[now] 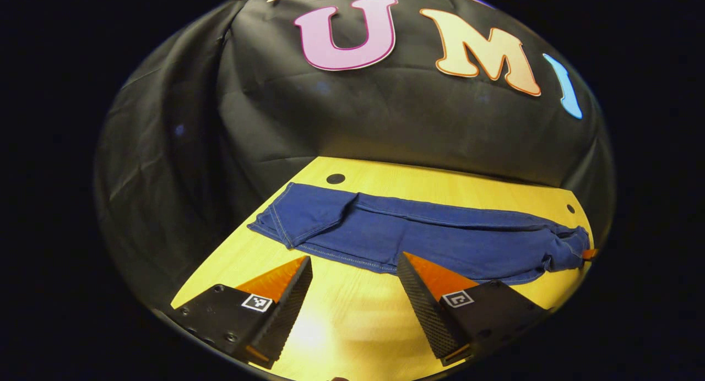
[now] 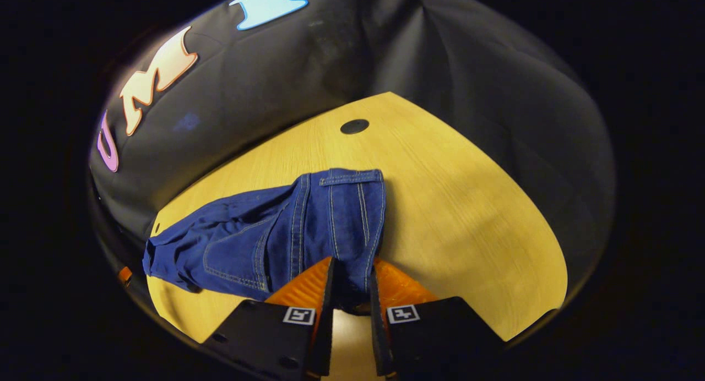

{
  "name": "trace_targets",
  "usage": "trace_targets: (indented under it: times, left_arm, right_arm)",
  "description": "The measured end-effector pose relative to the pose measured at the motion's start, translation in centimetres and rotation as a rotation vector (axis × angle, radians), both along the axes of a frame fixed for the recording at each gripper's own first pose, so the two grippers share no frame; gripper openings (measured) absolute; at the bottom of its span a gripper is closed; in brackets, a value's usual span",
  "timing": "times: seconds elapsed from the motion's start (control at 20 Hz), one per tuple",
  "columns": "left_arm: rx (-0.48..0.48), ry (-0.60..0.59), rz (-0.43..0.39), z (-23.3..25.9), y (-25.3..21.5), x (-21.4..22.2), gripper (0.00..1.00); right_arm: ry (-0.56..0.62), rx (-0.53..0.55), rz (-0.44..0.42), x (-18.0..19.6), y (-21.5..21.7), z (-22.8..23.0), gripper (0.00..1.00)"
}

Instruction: Grasp the waist and the cuffs of the jeans and fold them to make the two legs overlap; first hold the waist and fold one-third of the jeans toward the cuffs, then hold the cuffs and fold the remaining one-third in the same direction to finish folding.

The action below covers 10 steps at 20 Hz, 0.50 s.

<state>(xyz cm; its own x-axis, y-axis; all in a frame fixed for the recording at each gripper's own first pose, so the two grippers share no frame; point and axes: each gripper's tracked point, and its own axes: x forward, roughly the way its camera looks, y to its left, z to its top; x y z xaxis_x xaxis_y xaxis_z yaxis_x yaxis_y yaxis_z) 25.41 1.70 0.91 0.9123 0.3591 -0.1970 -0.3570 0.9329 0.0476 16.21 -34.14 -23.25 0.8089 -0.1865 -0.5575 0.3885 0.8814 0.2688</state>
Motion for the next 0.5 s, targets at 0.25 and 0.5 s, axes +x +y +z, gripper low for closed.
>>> trace_targets:
  times: [0.25,0.5]
  left_arm:
    - [0.016,0.004,-0.050,0.3,-1.8,1.2,0.95]
    - [0.011,0.009,-0.098,0.0,-3.2,1.8,0.95]
  right_arm:
    - [-0.033,-0.111,-0.004,0.2,-0.1,0.3,0.25]
    - [-0.009,-0.091,-0.066,0.2,0.0,0.9,0.08]
